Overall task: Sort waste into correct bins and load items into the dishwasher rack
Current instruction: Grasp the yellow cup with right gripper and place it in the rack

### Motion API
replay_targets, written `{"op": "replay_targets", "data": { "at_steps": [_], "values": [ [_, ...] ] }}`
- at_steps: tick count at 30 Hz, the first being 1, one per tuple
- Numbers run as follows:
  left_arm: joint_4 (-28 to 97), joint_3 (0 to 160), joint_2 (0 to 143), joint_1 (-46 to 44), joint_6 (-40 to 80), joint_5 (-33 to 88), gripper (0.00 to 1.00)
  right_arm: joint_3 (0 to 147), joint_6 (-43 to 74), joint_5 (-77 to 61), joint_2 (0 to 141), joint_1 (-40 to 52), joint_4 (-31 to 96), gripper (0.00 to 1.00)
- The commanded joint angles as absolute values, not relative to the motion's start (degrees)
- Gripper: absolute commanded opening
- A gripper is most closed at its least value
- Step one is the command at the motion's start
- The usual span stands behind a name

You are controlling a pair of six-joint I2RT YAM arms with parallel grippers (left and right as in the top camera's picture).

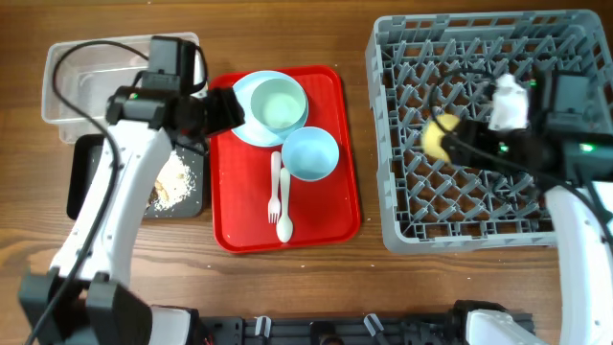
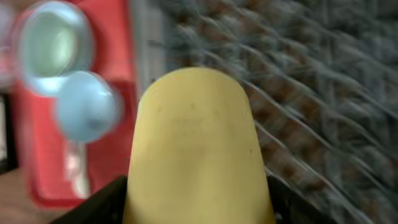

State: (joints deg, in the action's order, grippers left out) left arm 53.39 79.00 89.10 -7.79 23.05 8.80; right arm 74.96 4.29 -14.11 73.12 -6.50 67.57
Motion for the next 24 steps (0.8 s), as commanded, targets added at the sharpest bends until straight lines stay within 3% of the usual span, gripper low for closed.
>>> {"op": "replay_targets", "data": {
  "at_steps": [1, 12, 13, 15, 17, 20, 21, 24],
  "values": [
    [53.6, 79.1, 88.0, -7.6, 22.8, 5.5, 0.78, 76.2, 8.2, -0.9, 73.7, -10.9, 72.6, 0.31],
    [53.6, 79.1, 88.0, -7.6, 22.8, 5.5, 0.8, 76.1, 9.2, -2.5, 94.3, -13.5, 74.5, 0.33],
    [53.6, 79.1, 88.0, -7.6, 22.8, 5.5, 0.8, 76.1, 9.2, -2.6, 95.4, -13.5, 73.9, 0.36],
    [53.6, 79.1, 88.0, -7.6, 22.8, 5.5, 0.79, 76.1, 9.1, -4.7, 96.6, -13.5, 71.5, 0.95],
    [53.7, 79.1, 88.0, -7.6, 22.8, 5.5, 0.81, 76.1, 9.0, -7.0, 96.1, -13.5, 71.0, 1.0],
    [57.1, 79.1, 88.0, -7.6, 22.7, 5.4, 0.94, 77.7, 9.0, -7.0, 90.7, -13.4, 70.7, 1.0],
    [59.1, 79.1, 88.0, -7.6, 22.8, 4.9, 0.95, 79.1, 7.5, -8.8, 87.2, -12.7, 69.5, 1.0],
    [64.3, 79.1, 88.0, -7.2, 23.1, 2.1, 0.96, 79.6, 1.5, -28.3, 78.3, -8.4, 58.6, 1.0]
  ]
}}
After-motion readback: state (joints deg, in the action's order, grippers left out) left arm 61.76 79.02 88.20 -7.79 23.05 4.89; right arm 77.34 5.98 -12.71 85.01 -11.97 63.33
